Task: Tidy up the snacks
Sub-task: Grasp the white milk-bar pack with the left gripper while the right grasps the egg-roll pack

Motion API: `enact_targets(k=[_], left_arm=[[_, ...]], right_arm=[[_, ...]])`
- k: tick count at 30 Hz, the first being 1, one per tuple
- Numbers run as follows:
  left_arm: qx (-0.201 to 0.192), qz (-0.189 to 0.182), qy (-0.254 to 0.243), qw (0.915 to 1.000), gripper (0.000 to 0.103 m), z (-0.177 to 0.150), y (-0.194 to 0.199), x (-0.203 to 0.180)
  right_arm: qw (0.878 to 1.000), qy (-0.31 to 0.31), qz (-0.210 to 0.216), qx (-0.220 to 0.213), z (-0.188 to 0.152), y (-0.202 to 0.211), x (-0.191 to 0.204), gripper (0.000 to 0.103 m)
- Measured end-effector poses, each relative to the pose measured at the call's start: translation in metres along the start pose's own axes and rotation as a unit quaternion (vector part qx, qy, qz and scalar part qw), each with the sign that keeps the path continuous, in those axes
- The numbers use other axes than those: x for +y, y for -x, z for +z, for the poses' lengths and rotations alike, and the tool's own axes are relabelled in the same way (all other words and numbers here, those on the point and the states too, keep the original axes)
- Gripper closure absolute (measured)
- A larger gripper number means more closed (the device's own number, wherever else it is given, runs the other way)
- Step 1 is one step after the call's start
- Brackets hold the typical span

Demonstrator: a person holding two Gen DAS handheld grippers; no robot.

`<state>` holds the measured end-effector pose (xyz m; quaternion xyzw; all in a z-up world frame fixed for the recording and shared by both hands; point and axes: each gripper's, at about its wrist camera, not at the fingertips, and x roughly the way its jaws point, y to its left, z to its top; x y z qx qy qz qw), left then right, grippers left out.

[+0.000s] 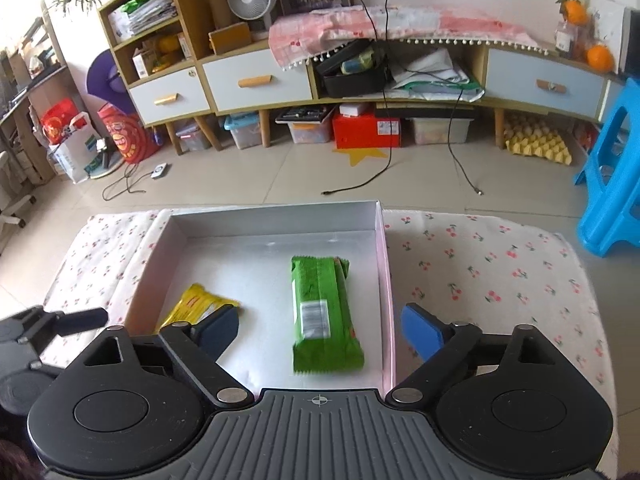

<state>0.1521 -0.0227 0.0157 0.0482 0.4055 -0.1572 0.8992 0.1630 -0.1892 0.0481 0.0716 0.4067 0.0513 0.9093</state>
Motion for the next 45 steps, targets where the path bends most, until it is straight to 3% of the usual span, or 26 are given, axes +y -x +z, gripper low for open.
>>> enact_targets(k=[11, 21, 26, 37, 43, 45], left_arm=[[0.032, 0.043, 0.023, 0.9983, 0.000, -0.024, 0.034, 0.003], [0.028, 0.044, 0.044, 0.9976, 0.000, -0.059, 0.036, 0.023], [0.029, 0.028, 0.039, 0.9984, 0.003, -0.068, 0.030, 0.036], [0.061, -0.028, 0.071, 0.9952, 0.039, -0.083, 0.013, 0.054], [0.068, -0.036, 0.077, 0.9941, 0.056, -0.084, 0.010, 0.052], [0.070, -0.037, 0.078, 0.9938, 0.058, -0.084, 0.009, 0.051]], right_arm=[[0.999, 0.000, -0.031, 0.019, -0.040, 0.037, 0.015, 0.008], [0.998, -0.012, -0.032, 0.046, -0.089, 0.041, 0.022, 0.008], [0.995, -0.049, -0.021, 0.088, -0.104, 0.029, 0.015, 0.008], [0.981, -0.161, 0.026, 0.104, -0.110, 0.017, 0.008, 0.008], [0.976, -0.186, 0.015, 0.111, -0.112, 0.003, 0.007, 0.011], [0.974, -0.195, 0.010, 0.112, -0.113, 0.001, 0.006, 0.017]])
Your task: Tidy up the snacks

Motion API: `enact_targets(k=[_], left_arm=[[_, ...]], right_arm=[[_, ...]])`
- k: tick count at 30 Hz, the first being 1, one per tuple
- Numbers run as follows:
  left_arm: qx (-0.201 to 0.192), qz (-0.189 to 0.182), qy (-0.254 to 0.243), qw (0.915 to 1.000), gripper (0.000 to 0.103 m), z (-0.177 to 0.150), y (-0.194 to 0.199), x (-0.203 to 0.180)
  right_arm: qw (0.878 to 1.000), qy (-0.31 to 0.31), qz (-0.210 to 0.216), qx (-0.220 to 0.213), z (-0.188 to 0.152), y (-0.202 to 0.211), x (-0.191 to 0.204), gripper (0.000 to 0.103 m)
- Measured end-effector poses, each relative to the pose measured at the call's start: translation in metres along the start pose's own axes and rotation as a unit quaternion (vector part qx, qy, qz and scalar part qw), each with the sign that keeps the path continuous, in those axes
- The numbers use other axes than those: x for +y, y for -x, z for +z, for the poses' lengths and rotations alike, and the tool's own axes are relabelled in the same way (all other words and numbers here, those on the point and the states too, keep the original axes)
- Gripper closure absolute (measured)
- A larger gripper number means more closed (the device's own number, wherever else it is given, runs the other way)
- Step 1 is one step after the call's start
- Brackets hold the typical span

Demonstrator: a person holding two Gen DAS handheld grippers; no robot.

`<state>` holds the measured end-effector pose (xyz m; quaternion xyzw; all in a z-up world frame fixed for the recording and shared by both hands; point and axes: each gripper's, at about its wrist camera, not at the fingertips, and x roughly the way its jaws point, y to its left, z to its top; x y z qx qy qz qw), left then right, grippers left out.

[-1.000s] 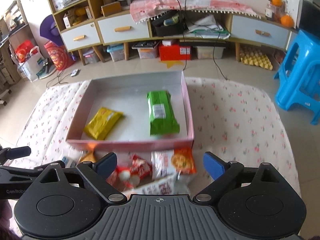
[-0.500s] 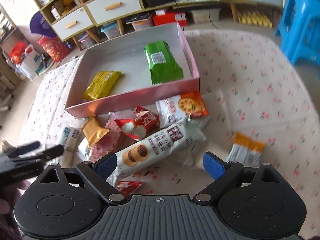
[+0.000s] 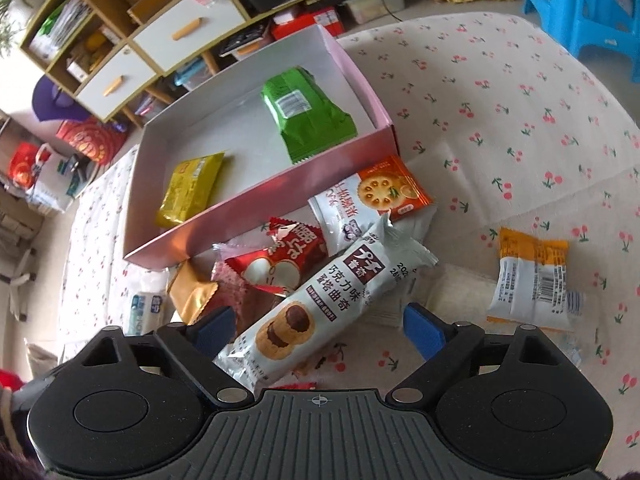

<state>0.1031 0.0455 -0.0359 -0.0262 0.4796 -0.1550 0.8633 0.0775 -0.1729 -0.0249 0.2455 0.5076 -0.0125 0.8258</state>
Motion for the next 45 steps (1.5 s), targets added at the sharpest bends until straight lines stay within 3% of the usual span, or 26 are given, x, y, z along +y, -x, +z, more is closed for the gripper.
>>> enact_targets(k=[4, 7, 14, 24, 45], left_arm=[[0.002, 0.007, 0.000, 1.0000, 0.064, 0.001, -0.002, -0.001], [0.003, 0.015, 0.002, 0.9999, 0.073, 0.002, -0.002, 0.000], [0.007, 0.012, 0.017, 0.9998, 0.081, 0.005, 0.002, 0.002], [0.023, 0.010, 0.056, 0.9981, 0.084, 0.006, 0.015, 0.011], [-0.012, -0.026, 0.068, 0.9973, 0.085, 0.017, 0.038, -0.005]], right_arm=[[1.000, -0.007, -0.002, 0.002, 0.000, -0.004, -0.003, 0.030], [1.000, -0.015, 0.010, 0.002, 0.000, -0.003, -0.005, 0.050], [0.999, -0.033, 0.032, 0.008, 0.003, 0.004, -0.009, 0.073], [0.997, -0.051, 0.049, 0.006, 0.005, 0.018, -0.021, 0.077], [0.990, -0.085, 0.114, -0.019, 0.016, 0.053, -0.029, 0.079]])
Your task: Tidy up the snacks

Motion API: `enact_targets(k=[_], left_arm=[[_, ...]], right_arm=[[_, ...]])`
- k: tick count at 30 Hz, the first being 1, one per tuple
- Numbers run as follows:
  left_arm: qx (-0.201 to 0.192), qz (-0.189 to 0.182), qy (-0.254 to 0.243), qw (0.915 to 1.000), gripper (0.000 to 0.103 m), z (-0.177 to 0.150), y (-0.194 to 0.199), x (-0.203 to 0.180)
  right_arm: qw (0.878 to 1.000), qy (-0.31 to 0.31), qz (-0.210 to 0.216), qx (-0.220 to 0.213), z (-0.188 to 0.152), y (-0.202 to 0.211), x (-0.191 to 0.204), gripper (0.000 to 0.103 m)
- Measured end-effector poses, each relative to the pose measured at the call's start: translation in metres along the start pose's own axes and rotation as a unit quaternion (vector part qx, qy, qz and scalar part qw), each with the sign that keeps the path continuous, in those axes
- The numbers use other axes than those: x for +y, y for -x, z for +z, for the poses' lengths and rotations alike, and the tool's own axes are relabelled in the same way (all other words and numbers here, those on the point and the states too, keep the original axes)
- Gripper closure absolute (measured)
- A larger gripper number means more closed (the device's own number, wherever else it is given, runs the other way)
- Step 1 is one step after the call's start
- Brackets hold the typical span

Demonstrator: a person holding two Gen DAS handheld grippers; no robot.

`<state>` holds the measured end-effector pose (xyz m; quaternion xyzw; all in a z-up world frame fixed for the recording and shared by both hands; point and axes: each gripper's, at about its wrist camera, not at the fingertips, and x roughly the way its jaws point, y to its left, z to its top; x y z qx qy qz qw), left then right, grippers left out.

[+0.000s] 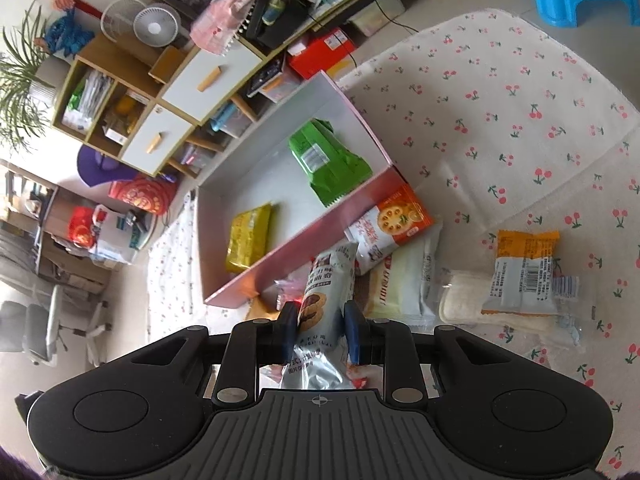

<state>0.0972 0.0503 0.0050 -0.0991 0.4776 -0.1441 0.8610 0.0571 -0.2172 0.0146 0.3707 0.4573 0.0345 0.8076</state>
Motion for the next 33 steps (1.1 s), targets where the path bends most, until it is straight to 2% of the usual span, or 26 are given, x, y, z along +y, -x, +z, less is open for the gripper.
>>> enact_targets(k=[6, 14, 15, 19, 23, 25, 26, 29, 33], left_arm=[[-0.012, -0.012, 0.000, 0.9999, 0.085, 0.005, 0.003, -0.008], [0.006, -0.012, -0.014, 0.9998, 0.085, 0.001, -0.009, -0.021], [0.009, -0.012, -0.017, 0.9998, 0.085, 0.000, -0.011, -0.021], [0.018, -0.010, -0.020, 0.9996, 0.085, -0.003, -0.013, -0.022], [0.022, -0.009, -0.021, 0.9995, 0.085, -0.005, -0.011, -0.021], [0.022, -0.010, -0.022, 0.9995, 0.085, -0.006, -0.011, -0.021], [0.023, -0.009, -0.023, 0.9994, 0.085, -0.006, -0.011, -0.021], [0.027, -0.010, -0.026, 0.9993, 0.084, -0.008, -0.011, -0.022], [0.031, -0.009, -0.030, 0.9990, 0.084, -0.011, -0.011, -0.024]], right_arm=[[1.000, 0.000, 0.018, -0.008, 0.003, 0.004, 0.008, 0.081], [0.997, 0.052, -0.042, 0.048, -0.006, -0.033, 0.010, 0.081], [0.996, 0.053, -0.044, 0.055, -0.007, -0.037, 0.009, 0.077], [0.995, 0.063, -0.053, 0.060, -0.009, -0.046, 0.010, 0.076], [0.991, 0.099, -0.069, 0.062, -0.014, -0.044, 0.015, 0.063], [0.985, 0.143, -0.078, 0.057, -0.020, -0.041, 0.021, 0.056], [0.980, 0.172, -0.082, 0.057, -0.023, -0.041, 0.025, 0.049], [0.962, 0.244, -0.100, 0.069, -0.036, -0.045, 0.032, 0.048], [0.940, 0.306, -0.124, 0.080, -0.050, -0.051, 0.034, 0.048]])
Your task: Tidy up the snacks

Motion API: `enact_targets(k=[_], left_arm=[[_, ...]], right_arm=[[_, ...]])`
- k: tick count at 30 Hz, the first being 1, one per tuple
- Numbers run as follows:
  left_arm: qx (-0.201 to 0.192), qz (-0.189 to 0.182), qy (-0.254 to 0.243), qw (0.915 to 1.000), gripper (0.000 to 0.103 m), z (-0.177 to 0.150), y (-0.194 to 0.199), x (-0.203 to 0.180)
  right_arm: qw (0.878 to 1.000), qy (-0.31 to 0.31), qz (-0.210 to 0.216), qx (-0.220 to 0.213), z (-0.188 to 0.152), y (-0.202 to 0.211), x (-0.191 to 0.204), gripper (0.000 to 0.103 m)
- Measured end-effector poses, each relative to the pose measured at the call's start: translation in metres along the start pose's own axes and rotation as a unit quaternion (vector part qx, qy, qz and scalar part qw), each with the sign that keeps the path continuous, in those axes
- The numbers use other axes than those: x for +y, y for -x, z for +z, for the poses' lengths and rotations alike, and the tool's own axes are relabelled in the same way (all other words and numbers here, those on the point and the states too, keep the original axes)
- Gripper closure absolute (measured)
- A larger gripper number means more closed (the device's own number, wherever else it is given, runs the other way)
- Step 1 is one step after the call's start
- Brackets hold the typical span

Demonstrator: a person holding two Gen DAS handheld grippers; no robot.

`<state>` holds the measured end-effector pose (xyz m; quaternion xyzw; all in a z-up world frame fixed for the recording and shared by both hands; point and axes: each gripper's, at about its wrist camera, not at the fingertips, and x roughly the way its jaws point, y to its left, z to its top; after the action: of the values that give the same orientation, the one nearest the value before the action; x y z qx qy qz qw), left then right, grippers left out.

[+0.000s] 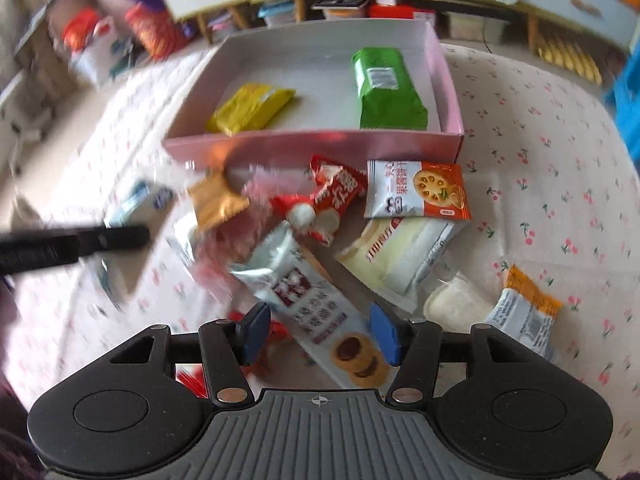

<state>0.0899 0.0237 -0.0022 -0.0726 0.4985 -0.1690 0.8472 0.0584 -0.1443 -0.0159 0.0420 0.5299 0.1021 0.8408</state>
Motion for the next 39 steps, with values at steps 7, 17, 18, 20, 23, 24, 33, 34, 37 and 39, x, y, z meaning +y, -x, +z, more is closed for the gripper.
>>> enact_targets(k=[7, 17, 18, 20, 23, 24, 33, 34, 37, 39], left_arm=[[0.000, -0.001, -0.002, 1.0000, 0.084, -0.001, 0.001, -0.004], [-0.015, -0.007, 0.005, 0.9999, 0.085, -0.001, 0.011, -0.008], [-0.018, -0.007, 0.007, 0.9998, 0.085, 0.000, 0.012, -0.008], [-0.023, -0.009, 0.011, 0.9996, 0.085, 0.001, 0.015, -0.008], [-0.031, -0.010, 0.016, 0.9993, 0.085, 0.003, 0.017, -0.010], [-0.034, -0.011, 0.017, 0.9992, 0.085, 0.004, 0.018, -0.012], [-0.058, -0.007, 0.015, 0.9982, 0.085, 0.028, 0.010, -0.028], [-0.060, -0.013, 0.019, 0.9979, 0.085, 0.035, 0.007, -0.029], [-0.068, -0.022, 0.022, 0.9972, 0.085, 0.055, -0.003, -0.031], [-0.069, -0.023, 0.023, 0.9971, 0.085, 0.068, -0.015, -0.033]], right_arm=[[0.998, 0.050, -0.024, 0.015, -0.009, -0.011, 0.007, 0.052], [1.000, -0.011, 0.008, 0.004, -0.006, 0.000, -0.016, 0.073], [1.000, -0.018, 0.009, -0.003, -0.006, 0.004, -0.019, 0.073], [0.999, -0.029, 0.015, -0.017, -0.003, 0.013, -0.022, 0.073], [0.998, -0.042, 0.022, -0.039, 0.004, 0.026, -0.025, 0.073], [0.997, -0.048, 0.025, -0.047, 0.006, 0.031, -0.025, 0.073], [0.992, -0.076, 0.043, -0.092, 0.057, 0.043, -0.022, 0.072], [0.991, -0.081, 0.046, -0.094, 0.063, 0.041, -0.024, 0.072], [0.988, -0.102, 0.057, -0.102, 0.087, 0.032, -0.034, 0.072], [0.985, -0.119, 0.067, -0.106, 0.103, 0.024, -0.042, 0.072]])
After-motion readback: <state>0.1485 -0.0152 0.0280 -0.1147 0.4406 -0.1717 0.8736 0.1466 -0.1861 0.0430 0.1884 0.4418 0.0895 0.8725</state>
